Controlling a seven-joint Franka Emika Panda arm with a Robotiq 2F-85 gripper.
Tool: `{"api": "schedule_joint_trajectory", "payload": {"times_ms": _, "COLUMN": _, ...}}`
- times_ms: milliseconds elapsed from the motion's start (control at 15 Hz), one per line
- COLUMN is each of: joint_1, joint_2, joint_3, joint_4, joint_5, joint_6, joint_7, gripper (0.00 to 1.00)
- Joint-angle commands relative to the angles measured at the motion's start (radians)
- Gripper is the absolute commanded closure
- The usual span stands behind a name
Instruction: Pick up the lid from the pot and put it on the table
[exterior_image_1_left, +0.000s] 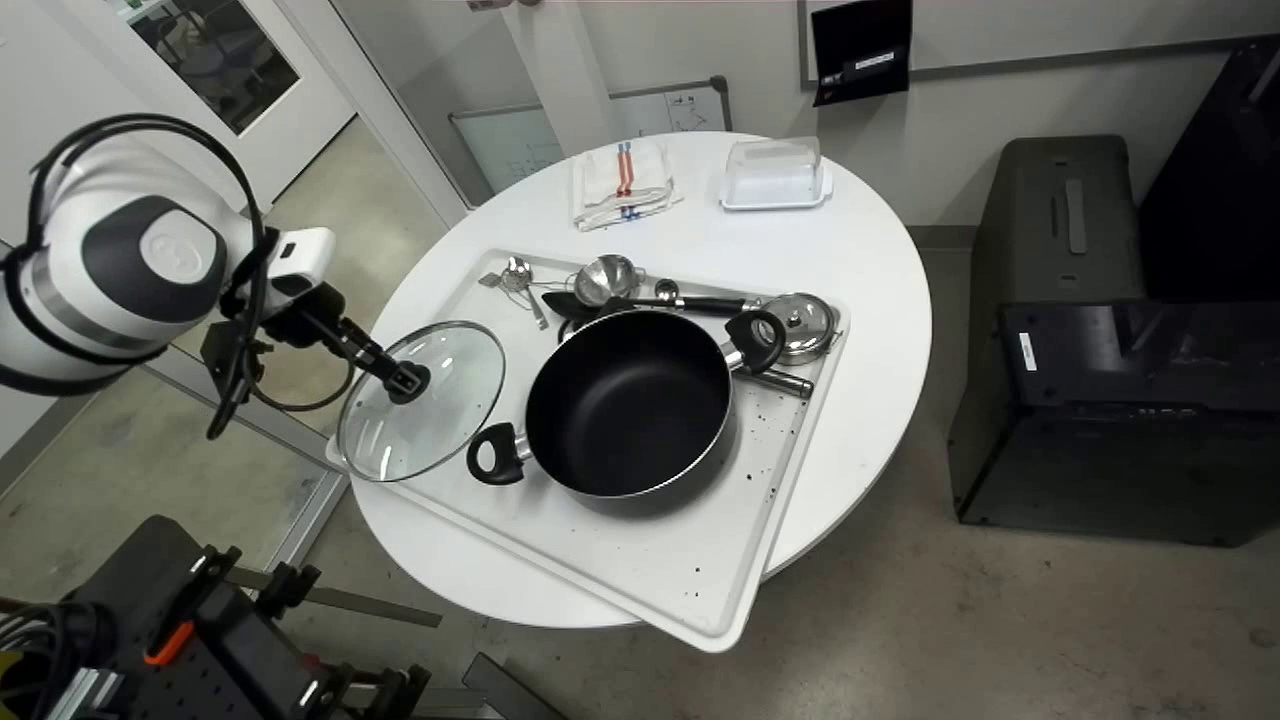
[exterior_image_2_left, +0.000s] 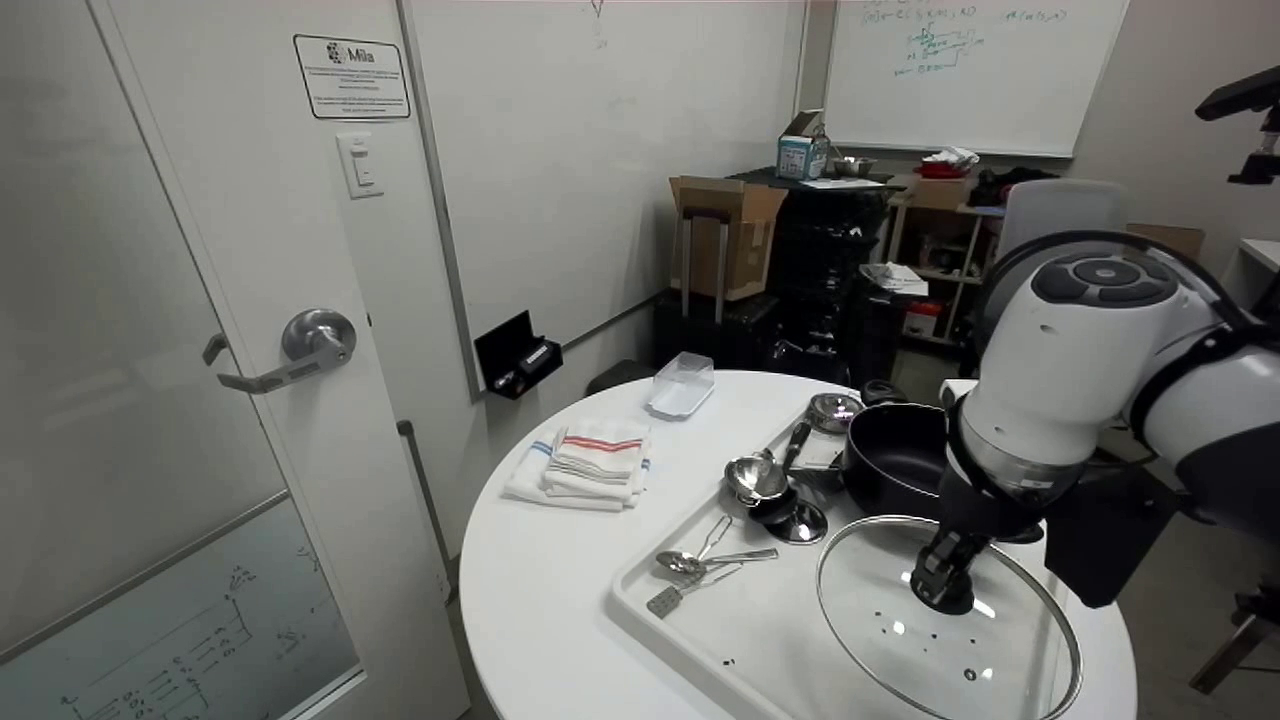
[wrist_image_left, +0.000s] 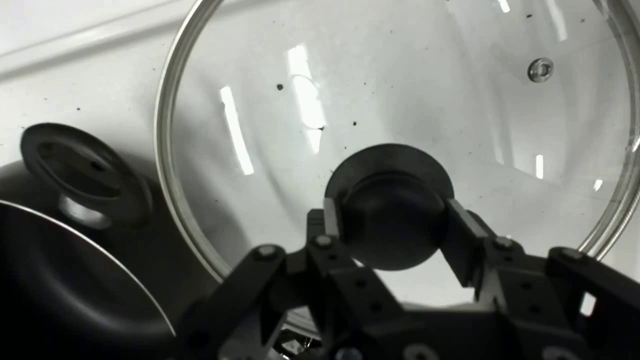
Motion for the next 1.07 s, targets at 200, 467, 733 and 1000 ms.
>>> {"api": "schedule_joint_trajectory", "payload": {"times_ms": 200, "joint_1": 0.055, "joint_2": 0.108, "joint_3": -0.083, "joint_4": 0.036, "joint_5": -0.034, "joint_6": 0.158, "joint_7": 0.009, "gripper": 0.75}}
{"api": "schedule_joint_trajectory", "payload": {"times_ms": 467, "joint_1": 0.078, "joint_2": 0.178, "joint_3": -0.105, "joint_4": 0.07, "joint_5": -0.02, "joint_6": 0.215, "joint_7": 0.004, "gripper": 0.75}}
{"api": "schedule_joint_trajectory", "payload": {"times_ms": 733, "joint_1": 0.12, "joint_2": 0.238, "joint_3": -0.112, "joint_4": 0.096, "joint_5": 0.164, "joint_6": 0.243, "joint_7": -0.139, "gripper": 0.75}}
{"api": "schedule_joint_trajectory", "payload": {"times_ms": 1000, "joint_1": 0.14, "joint_2": 0.274, "joint_3": -0.093, "joint_4": 0.123, "joint_5": 0.347, "joint_6": 0.247, "joint_7": -0.284, "gripper": 0.75}}
